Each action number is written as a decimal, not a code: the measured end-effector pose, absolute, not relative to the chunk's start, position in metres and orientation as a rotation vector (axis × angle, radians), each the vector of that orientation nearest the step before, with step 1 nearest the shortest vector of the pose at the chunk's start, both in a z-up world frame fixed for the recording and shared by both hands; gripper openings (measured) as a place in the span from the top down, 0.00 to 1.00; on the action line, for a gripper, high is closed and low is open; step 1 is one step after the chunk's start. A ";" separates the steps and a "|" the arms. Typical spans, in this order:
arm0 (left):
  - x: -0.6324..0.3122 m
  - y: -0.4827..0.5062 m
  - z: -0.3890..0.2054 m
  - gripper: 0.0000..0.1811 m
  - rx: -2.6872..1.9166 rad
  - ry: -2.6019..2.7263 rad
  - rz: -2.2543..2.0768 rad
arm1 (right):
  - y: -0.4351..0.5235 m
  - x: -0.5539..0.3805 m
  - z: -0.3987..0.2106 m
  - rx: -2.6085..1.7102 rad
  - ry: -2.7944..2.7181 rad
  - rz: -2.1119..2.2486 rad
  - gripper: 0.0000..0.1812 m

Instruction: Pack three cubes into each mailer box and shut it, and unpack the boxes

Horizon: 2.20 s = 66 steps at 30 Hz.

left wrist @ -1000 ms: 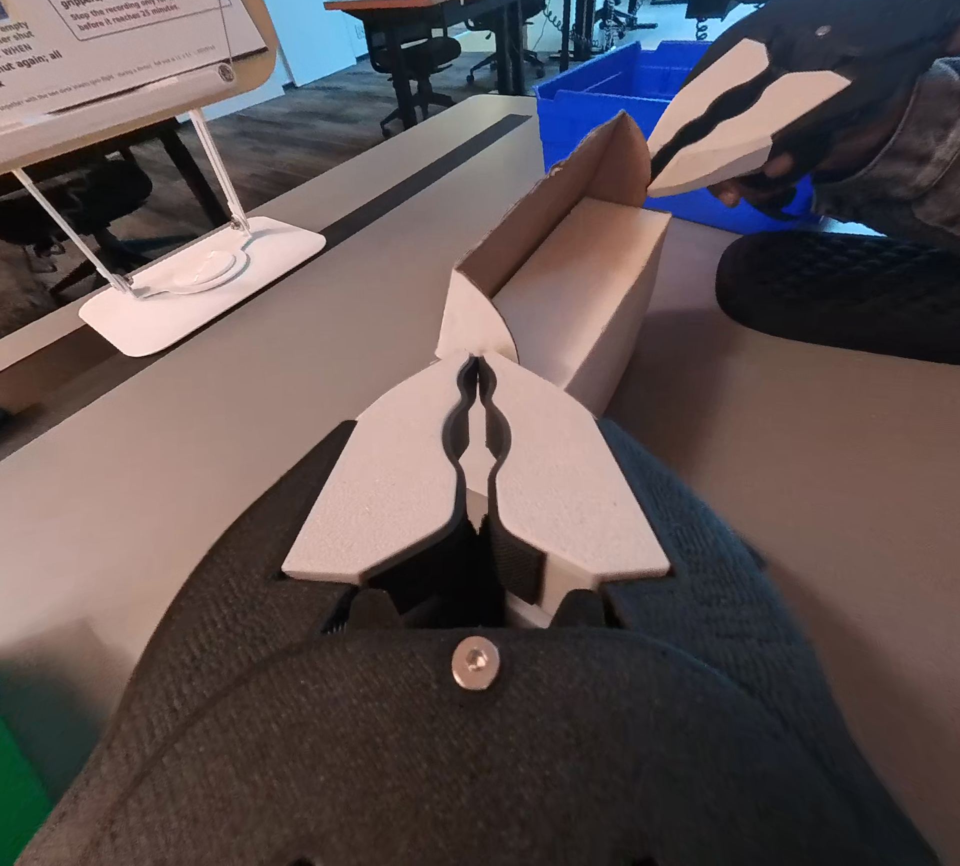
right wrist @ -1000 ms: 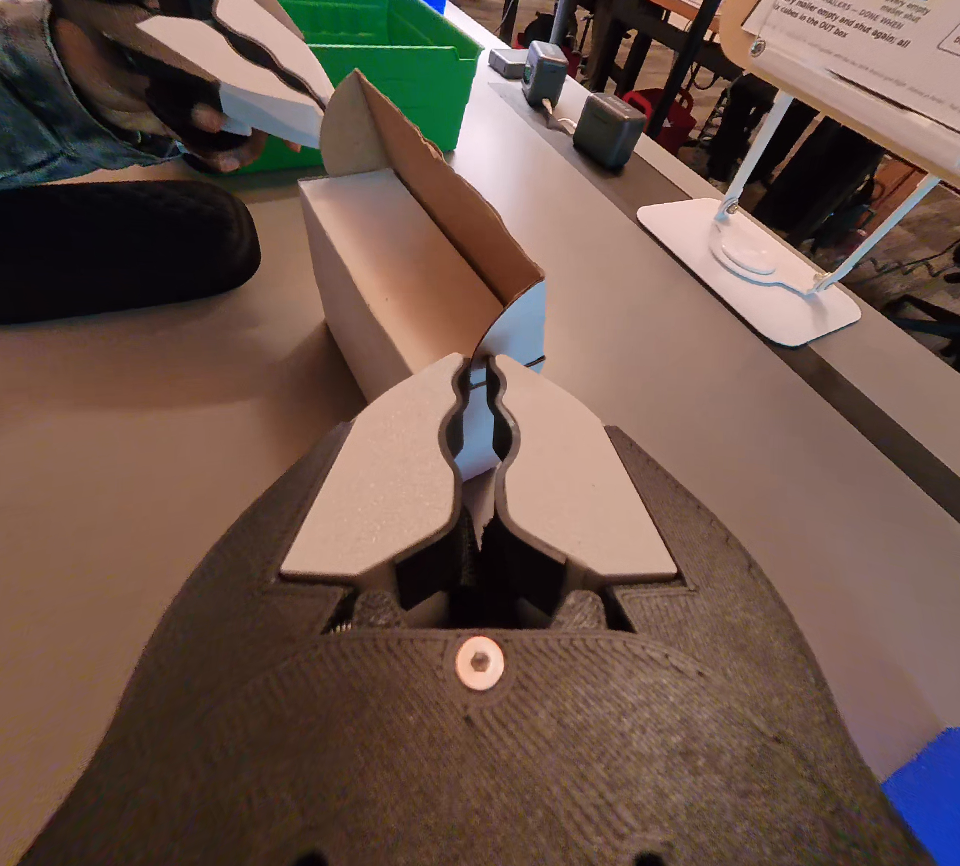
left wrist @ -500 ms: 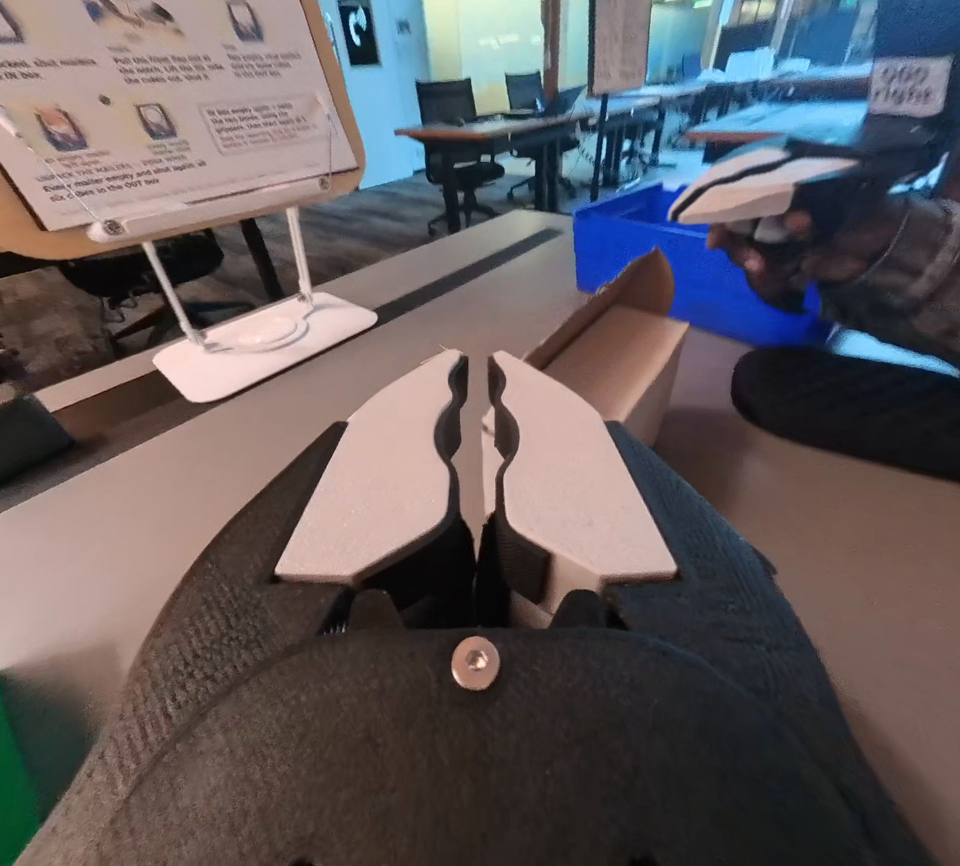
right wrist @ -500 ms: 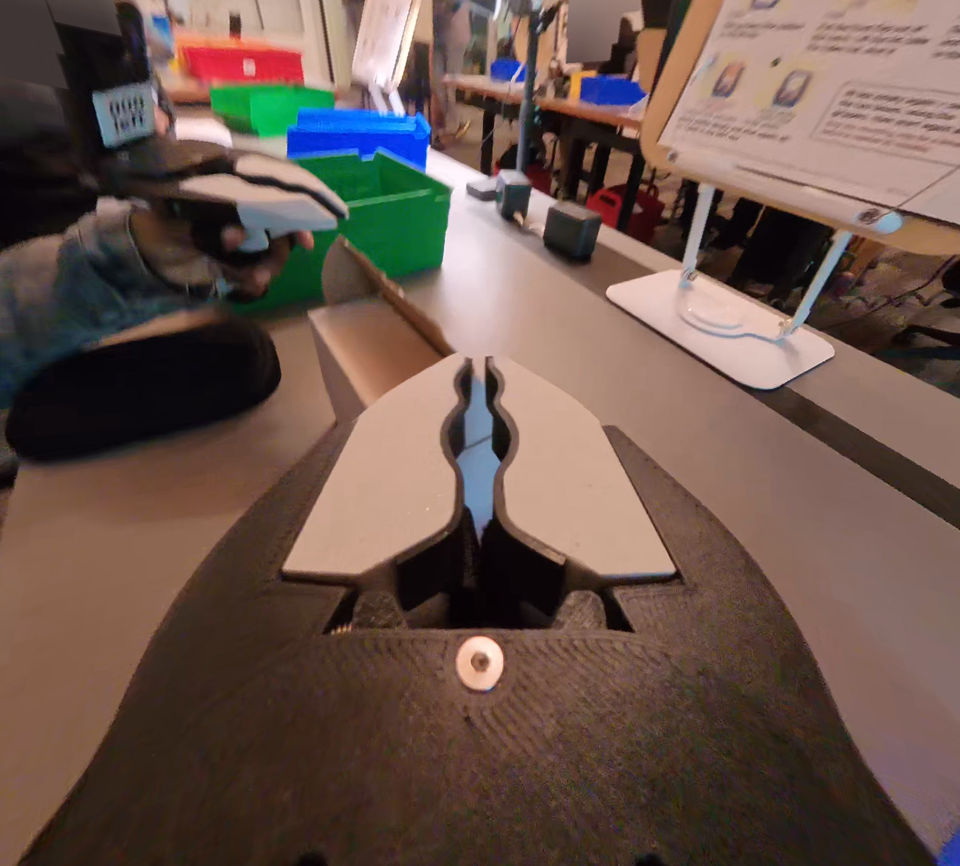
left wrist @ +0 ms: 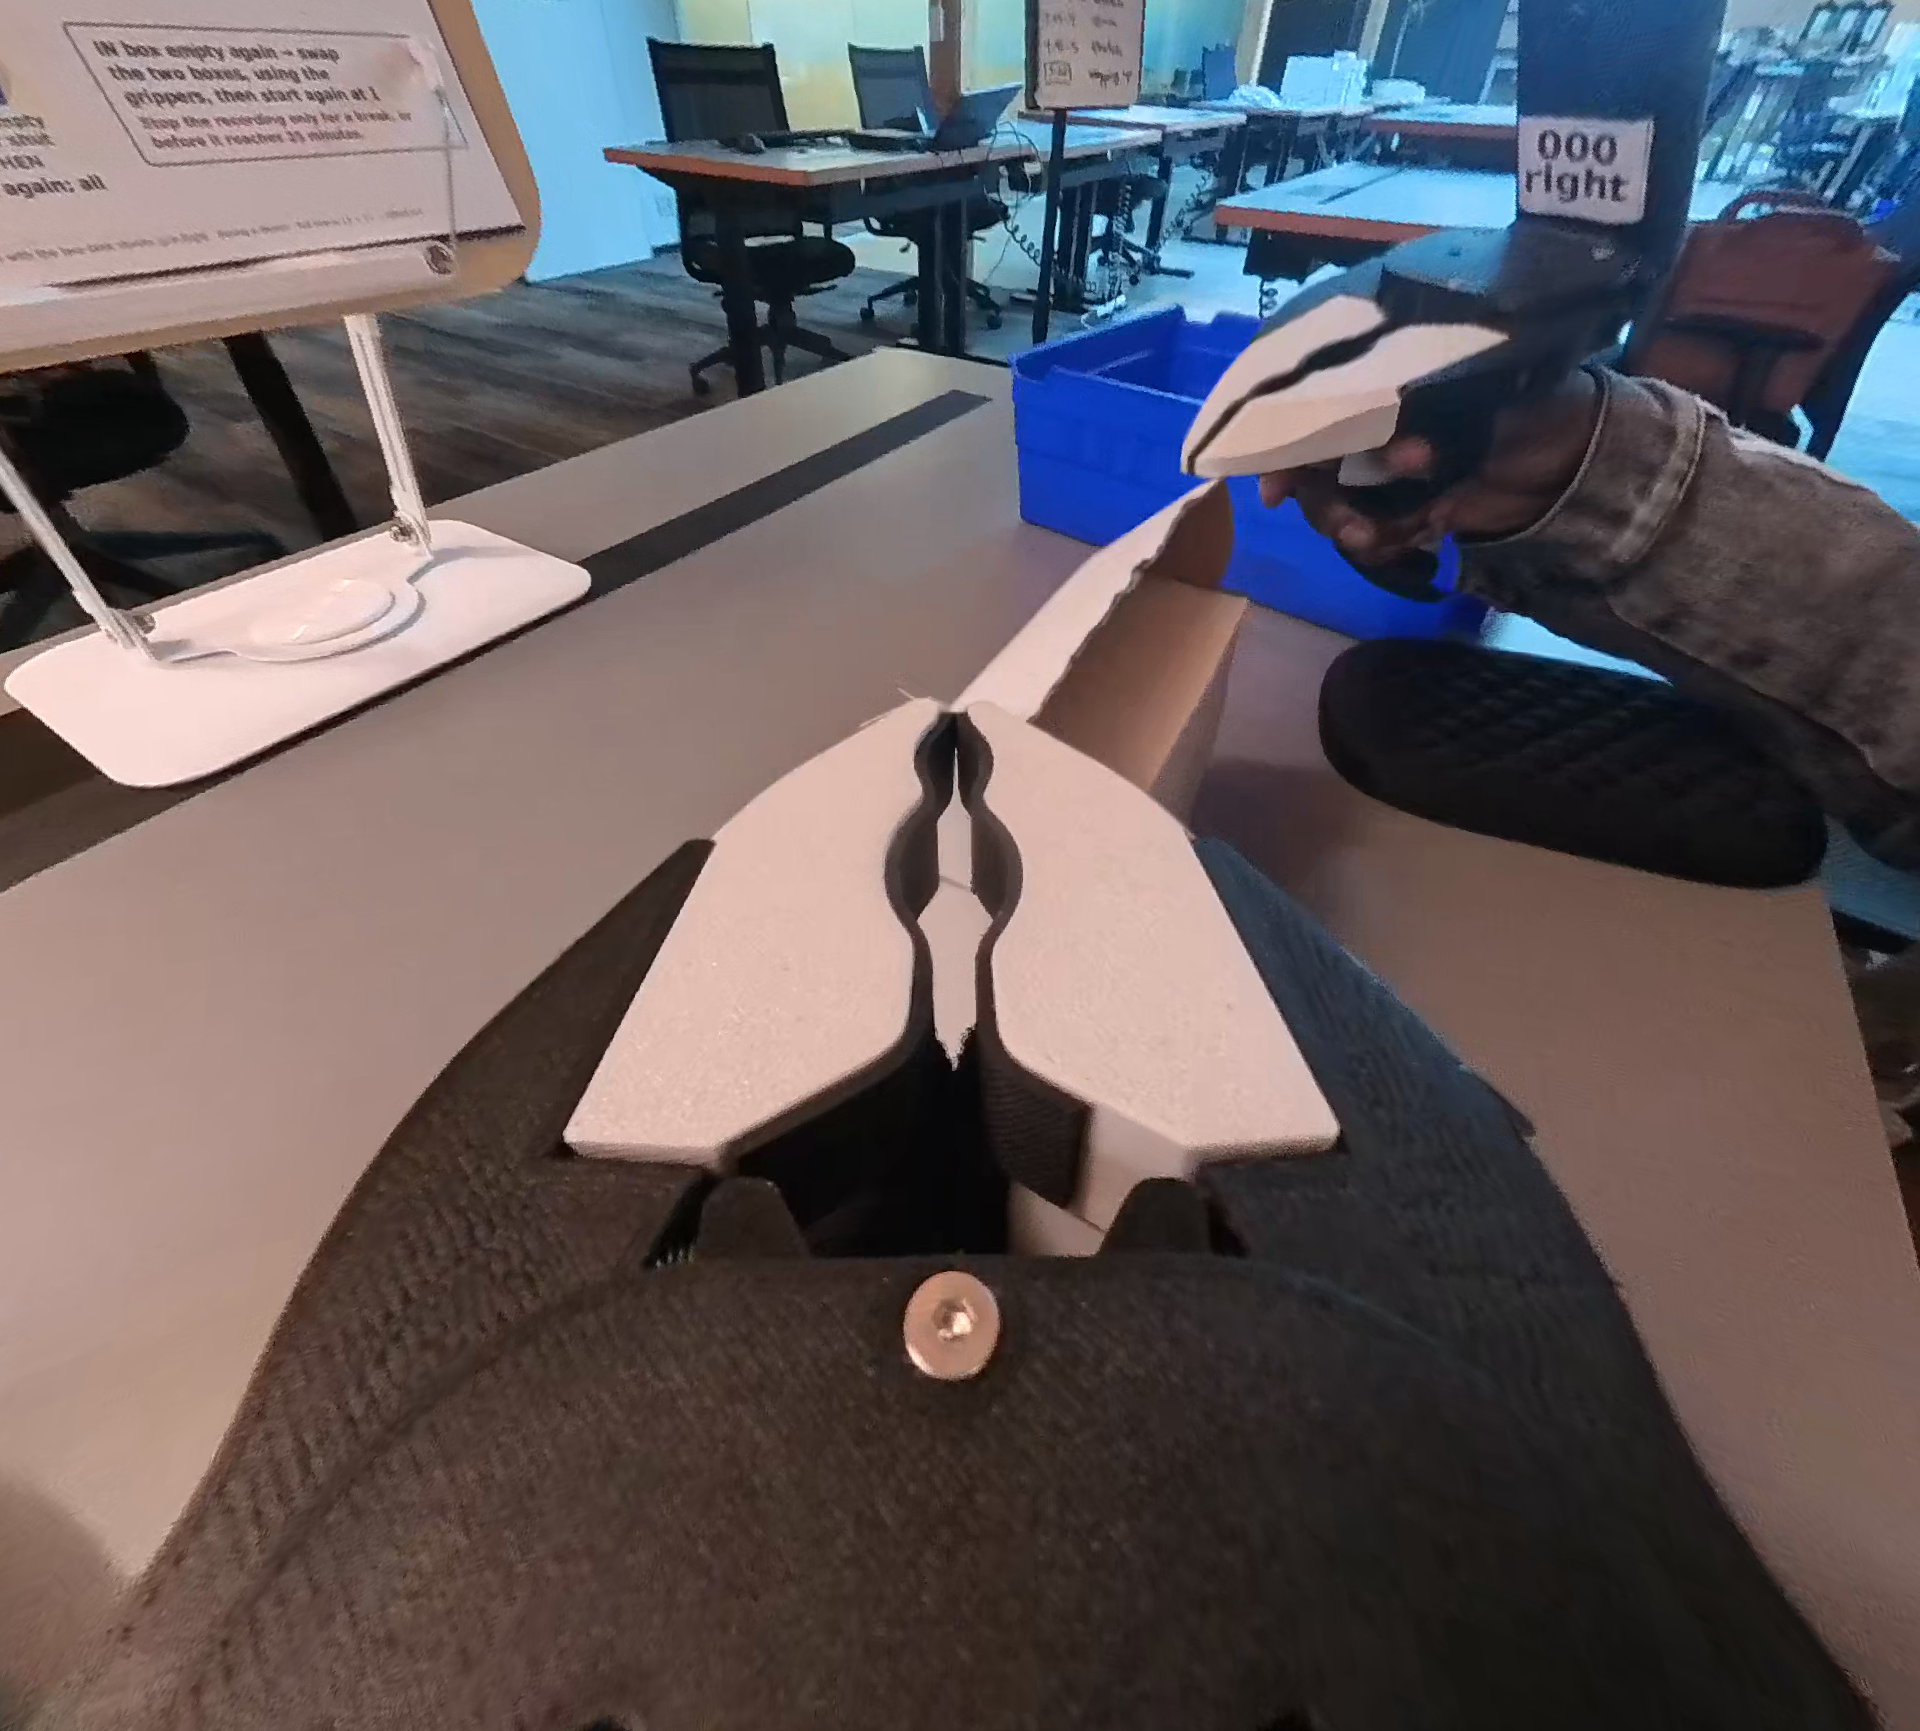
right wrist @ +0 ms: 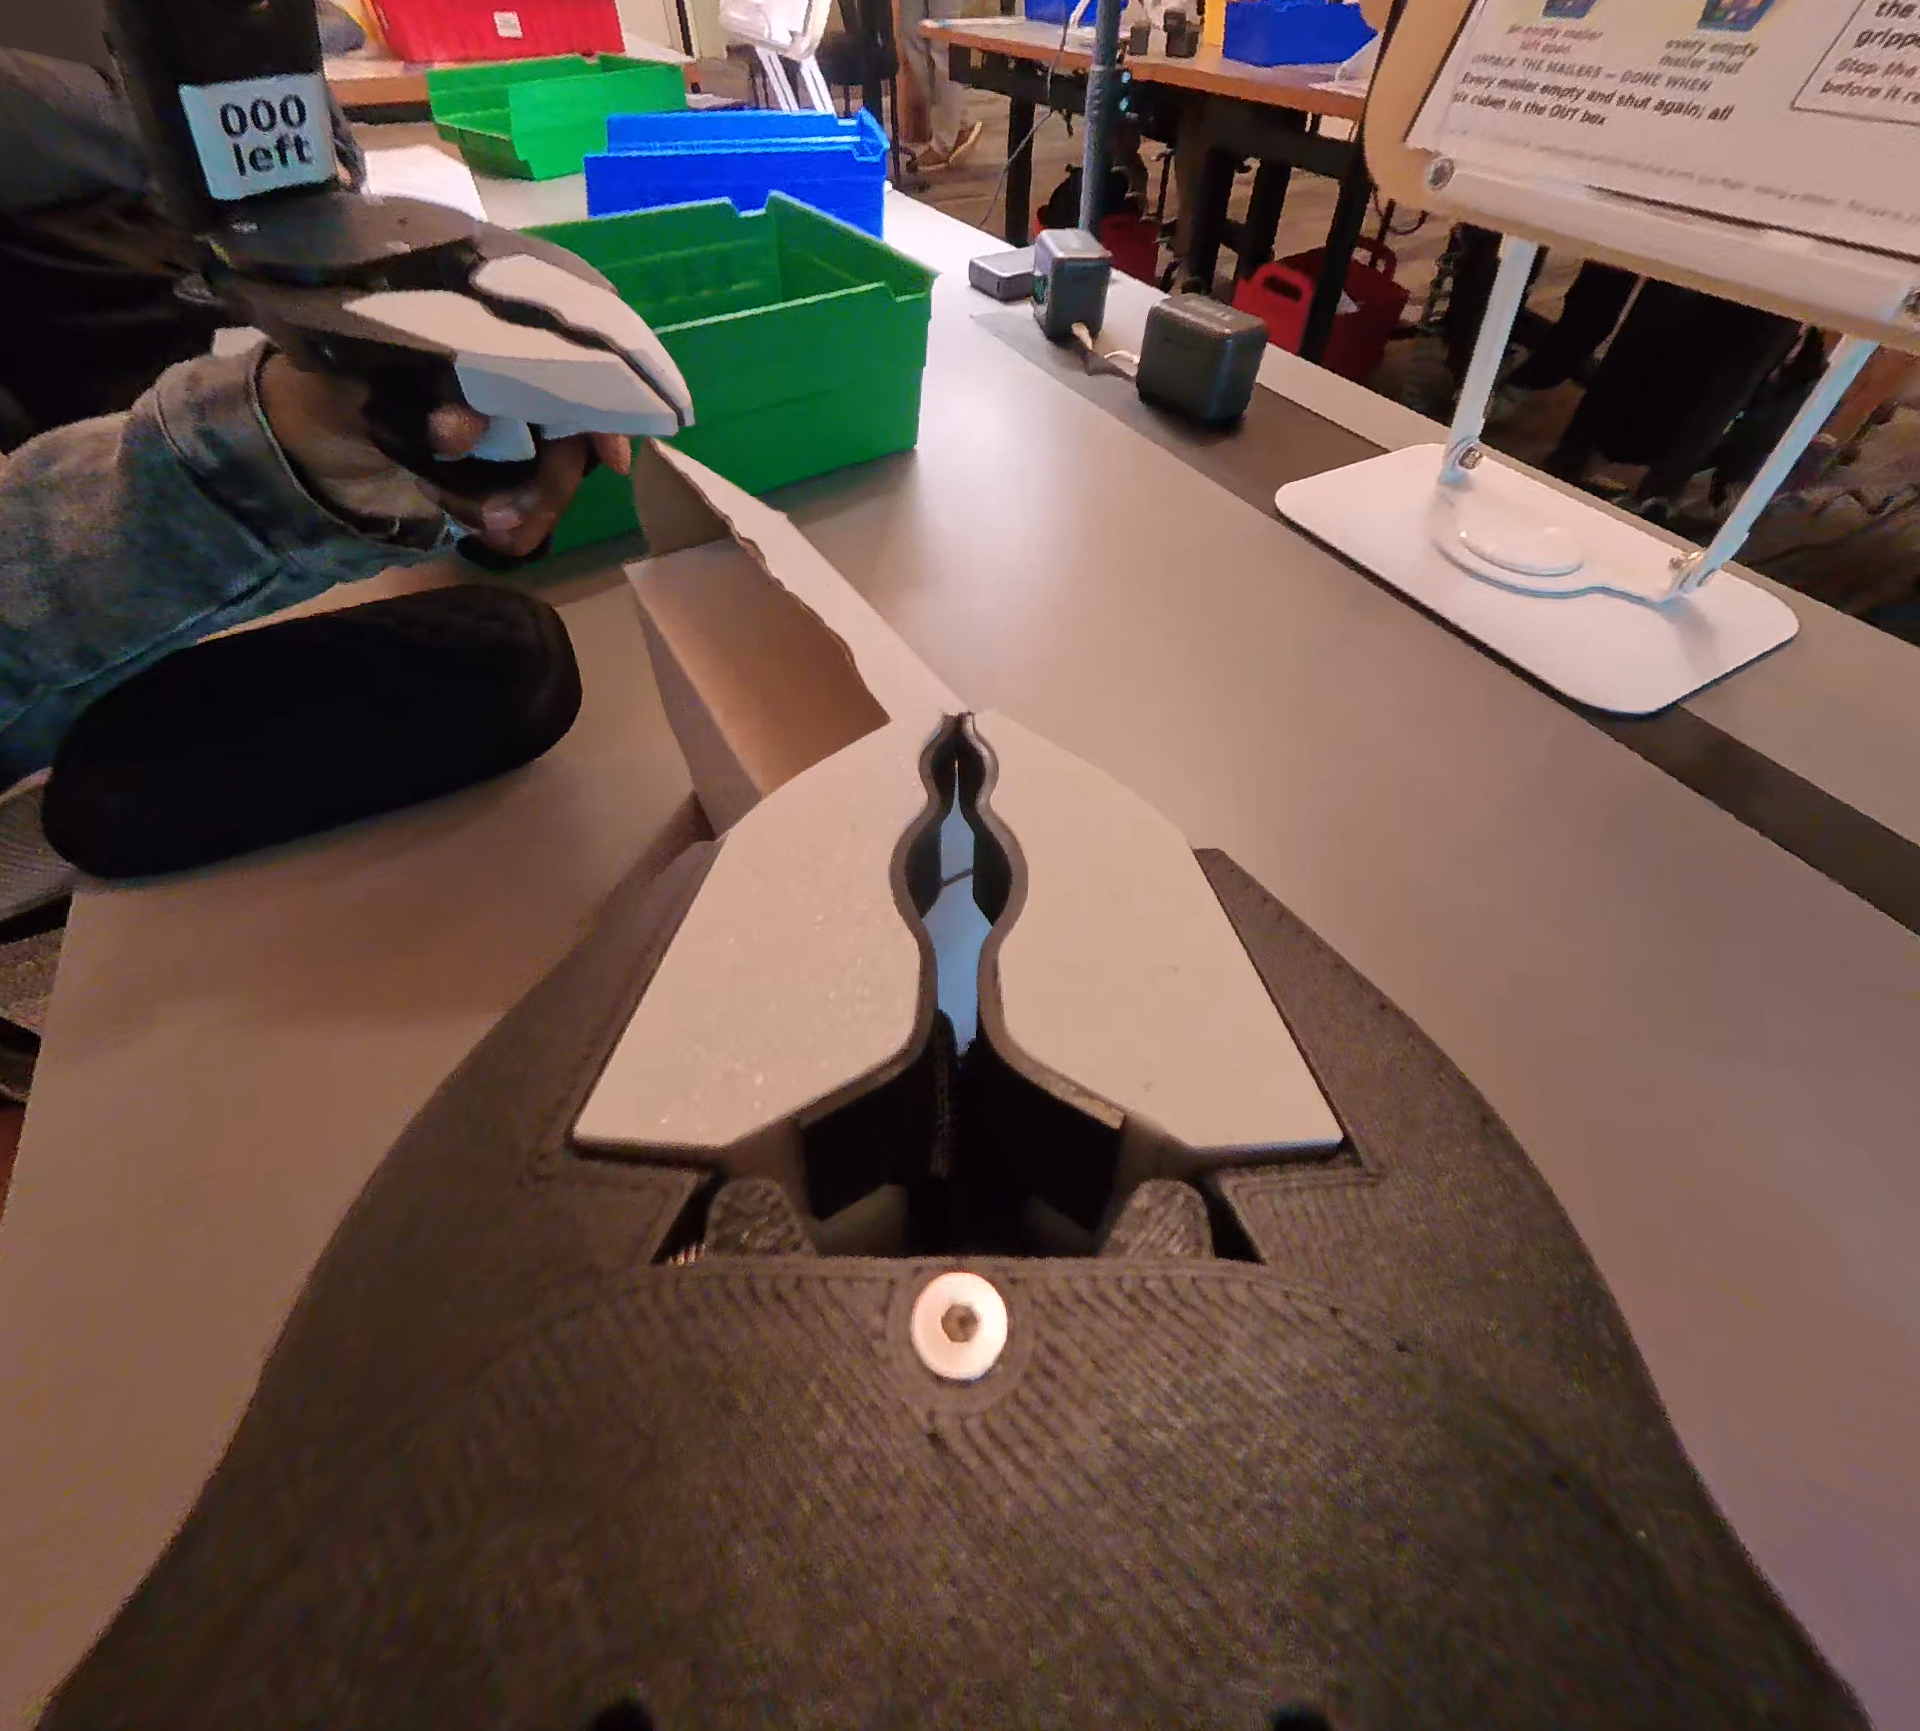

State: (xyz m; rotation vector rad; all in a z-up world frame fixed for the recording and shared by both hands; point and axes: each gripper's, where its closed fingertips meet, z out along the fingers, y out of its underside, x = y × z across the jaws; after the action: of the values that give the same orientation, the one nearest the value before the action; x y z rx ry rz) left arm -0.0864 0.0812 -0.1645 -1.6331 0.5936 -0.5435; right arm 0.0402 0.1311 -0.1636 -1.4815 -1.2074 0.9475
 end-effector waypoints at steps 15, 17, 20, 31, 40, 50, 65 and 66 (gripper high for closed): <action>-0.082 0.072 -0.196 1.00 -1.714 0.665 -0.521 | 0.120 0.042 -0.195 -1.486 -1.291 0.908 1.00; -0.082 0.072 -0.198 1.00 -1.713 0.673 -0.514 | 0.120 0.042 -0.197 -1.478 -1.292 0.902 1.00; -0.082 0.072 -0.199 1.00 -1.718 0.674 -0.514 | 0.120 0.042 -0.199 -1.470 -1.308 0.880 1.00; -0.082 0.071 -0.200 1.00 -1.707 0.661 -0.467 | 0.119 0.043 -0.200 -1.371 -1.349 0.738 0.99; -0.113 0.079 -0.184 0.69 -1.607 0.394 -0.580 | 0.120 0.045 -0.185 -1.373 -1.168 0.965 0.74; -0.097 0.086 -0.212 0.62 -1.878 0.112 -1.033 | 0.133 0.045 -0.209 -1.839 -0.916 1.397 0.52; -0.086 0.083 -0.200 0.82 -1.785 0.271 -1.010 | 0.129 0.039 -0.210 -1.823 -0.976 1.400 0.76; -0.086 0.082 -0.194 0.82 -1.739 0.319 -0.953 | 0.128 0.039 -0.208 -1.764 -1.038 1.313 0.77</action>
State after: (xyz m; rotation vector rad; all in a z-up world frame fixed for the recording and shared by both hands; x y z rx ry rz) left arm -0.0862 0.0821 -0.1938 -1.7389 0.3191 -0.9532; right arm 0.0391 0.1282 -0.2081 -1.7638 -1.0380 1.3132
